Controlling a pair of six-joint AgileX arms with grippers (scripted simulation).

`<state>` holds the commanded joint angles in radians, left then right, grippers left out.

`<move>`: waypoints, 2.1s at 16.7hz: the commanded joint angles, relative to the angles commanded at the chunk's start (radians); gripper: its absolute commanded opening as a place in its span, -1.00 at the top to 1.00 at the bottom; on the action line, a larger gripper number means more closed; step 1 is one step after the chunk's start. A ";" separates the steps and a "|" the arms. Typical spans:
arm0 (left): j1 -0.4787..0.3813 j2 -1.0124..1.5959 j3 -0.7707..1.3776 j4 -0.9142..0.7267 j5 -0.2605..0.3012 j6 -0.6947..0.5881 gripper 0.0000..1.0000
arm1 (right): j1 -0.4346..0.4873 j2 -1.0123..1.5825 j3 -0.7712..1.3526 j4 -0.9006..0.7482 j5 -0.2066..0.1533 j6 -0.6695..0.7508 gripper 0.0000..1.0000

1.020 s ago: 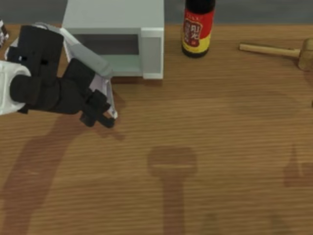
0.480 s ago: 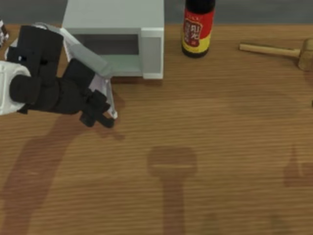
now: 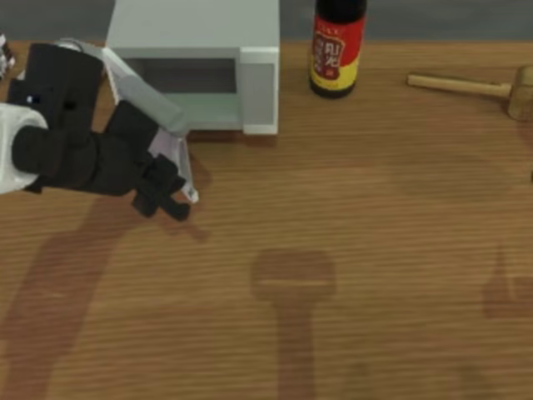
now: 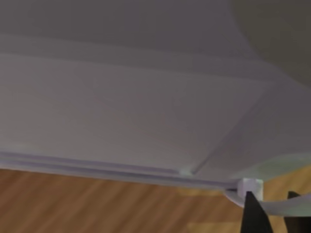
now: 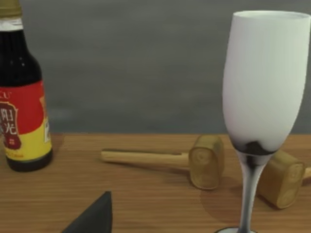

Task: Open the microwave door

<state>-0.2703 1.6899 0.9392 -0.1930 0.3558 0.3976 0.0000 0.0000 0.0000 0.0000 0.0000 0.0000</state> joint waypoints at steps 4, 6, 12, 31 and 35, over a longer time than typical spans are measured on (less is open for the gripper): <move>0.026 -0.006 0.001 -0.018 0.031 0.051 1.00 | 0.000 0.000 0.000 0.000 0.000 0.000 -1.00; 0.032 -0.006 0.001 -0.024 0.038 0.063 1.00 | 0.000 0.000 0.000 0.000 0.000 0.000 -1.00; 0.032 -0.006 0.001 -0.024 0.038 0.063 1.00 | 0.000 0.000 0.000 0.000 0.000 0.000 -1.00; 0.026 -0.006 -0.003 -0.024 0.044 0.060 1.00 | 0.000 0.000 0.000 0.000 0.000 0.000 -1.00; 0.044 -0.004 0.000 -0.043 0.064 0.098 1.00 | 0.000 0.000 0.000 0.000 0.000 0.000 -1.00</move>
<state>-0.2267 1.6859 0.9396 -0.2364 0.4198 0.4961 0.0000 0.0000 0.0000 0.0000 0.0000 0.0000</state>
